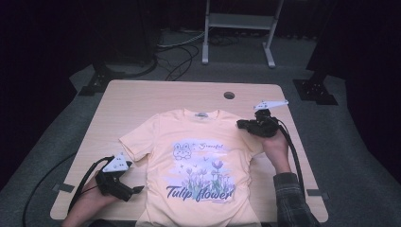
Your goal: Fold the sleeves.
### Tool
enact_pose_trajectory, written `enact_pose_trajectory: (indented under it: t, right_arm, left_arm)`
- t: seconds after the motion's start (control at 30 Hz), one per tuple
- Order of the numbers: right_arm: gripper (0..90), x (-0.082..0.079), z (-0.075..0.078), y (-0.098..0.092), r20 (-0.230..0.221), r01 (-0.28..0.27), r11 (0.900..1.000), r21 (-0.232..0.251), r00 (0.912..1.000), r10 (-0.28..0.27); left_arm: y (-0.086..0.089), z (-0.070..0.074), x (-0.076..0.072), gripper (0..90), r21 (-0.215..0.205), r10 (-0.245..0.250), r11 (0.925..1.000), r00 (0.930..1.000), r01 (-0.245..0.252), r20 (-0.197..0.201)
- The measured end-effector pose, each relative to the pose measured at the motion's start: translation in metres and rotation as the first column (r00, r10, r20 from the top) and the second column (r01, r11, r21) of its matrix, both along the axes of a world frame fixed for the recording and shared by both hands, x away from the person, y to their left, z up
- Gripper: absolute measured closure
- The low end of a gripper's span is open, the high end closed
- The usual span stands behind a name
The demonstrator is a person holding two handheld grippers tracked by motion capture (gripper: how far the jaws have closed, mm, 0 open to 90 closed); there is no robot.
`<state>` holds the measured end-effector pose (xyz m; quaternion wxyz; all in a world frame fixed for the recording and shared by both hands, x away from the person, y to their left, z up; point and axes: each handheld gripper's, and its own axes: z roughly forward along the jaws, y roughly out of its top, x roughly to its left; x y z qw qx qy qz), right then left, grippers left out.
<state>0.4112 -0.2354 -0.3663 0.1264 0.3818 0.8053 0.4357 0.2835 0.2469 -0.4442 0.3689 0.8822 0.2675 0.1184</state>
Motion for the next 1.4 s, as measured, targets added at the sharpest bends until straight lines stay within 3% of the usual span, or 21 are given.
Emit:
enact_pose_trajectory:
  t: [0.7,1.03,1.4]
  right_arm:
    - [84.7,0.002,-0.007,0.033,0.003,-0.097,0.995,0.025,0.9953,0.097]
    - [84.7,0.009,-0.018,0.041,-0.018,-0.099,0.994,0.038,0.9949,0.1]
    - [84.7,0.016,-0.033,0.051,-0.053,-0.104,0.994,0.021,0.9931,0.105]
  left_arm:
    - [0.0,0.0,0.0,0.0,0.0,0.0,1.0,1.0,0.0,0.0]
    - [0.0,0.0,0.0,0.0,0.001,0.0,1.0,1.0,0.0,0.0]
    - [0.0,0.0,0.0,0.0,0.001,-0.001,1.0,1.0,0.001,-0.001]
